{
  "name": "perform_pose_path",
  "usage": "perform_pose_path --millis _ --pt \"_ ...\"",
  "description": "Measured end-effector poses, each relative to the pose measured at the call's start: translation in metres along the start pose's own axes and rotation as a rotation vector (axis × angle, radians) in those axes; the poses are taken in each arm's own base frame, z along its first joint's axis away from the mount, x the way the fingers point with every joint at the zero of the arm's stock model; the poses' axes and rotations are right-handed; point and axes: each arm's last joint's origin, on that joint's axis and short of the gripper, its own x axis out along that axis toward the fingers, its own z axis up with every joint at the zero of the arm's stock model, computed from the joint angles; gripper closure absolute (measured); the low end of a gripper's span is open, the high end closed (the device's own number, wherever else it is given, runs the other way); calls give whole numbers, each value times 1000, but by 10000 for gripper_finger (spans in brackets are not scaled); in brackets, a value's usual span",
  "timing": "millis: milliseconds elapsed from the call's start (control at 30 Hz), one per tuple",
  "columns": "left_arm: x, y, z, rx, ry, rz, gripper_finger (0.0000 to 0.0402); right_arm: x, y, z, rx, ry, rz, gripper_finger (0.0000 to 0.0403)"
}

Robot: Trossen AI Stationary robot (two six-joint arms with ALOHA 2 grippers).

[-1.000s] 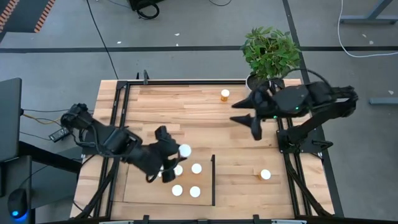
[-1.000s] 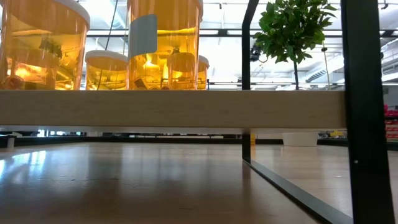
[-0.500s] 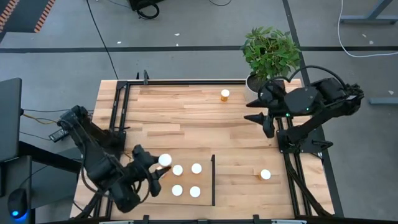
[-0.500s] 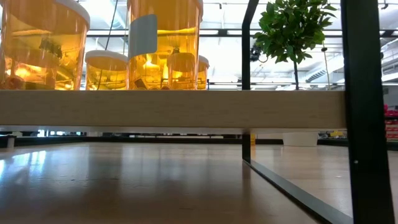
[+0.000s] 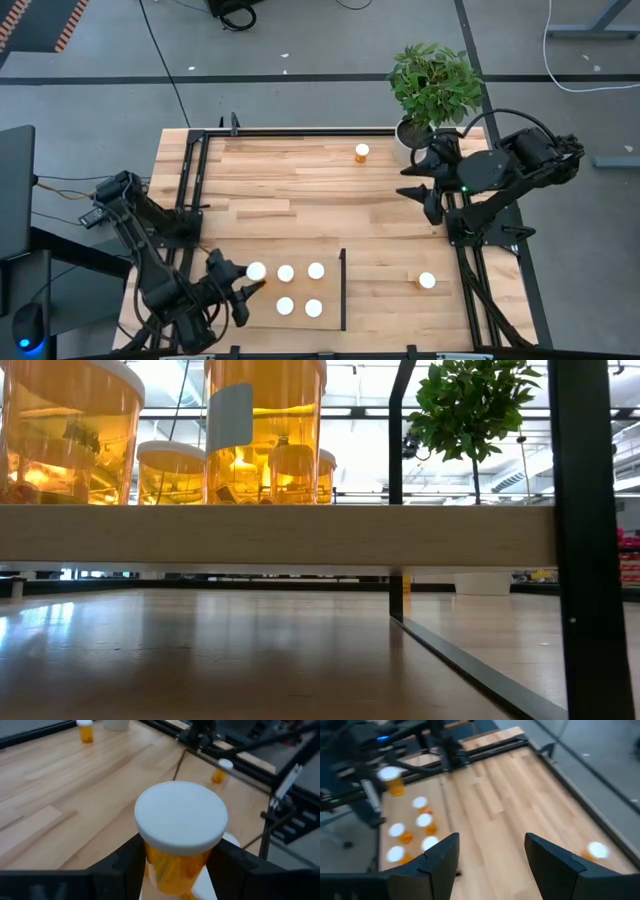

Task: Pick and place medicine bottles onto shelf by color
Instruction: Align the orange pill bottle with the other orange pill bottle on the shelf

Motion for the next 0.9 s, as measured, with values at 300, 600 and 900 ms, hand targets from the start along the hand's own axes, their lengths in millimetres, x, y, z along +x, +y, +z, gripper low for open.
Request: perform_pose_path --millis 300,600,900 --pt "-6 -2 -44 103 12 -154 216 -1 -9 -3 33 -66 -216 170" --pt "-4 21 -88 223 -13 -199 219 -3 -14 -1 28 -164 -366 170" --pt "10 36 -110 292 -40 -241 212 -3 -17 -4 -9 -158 -425 170"
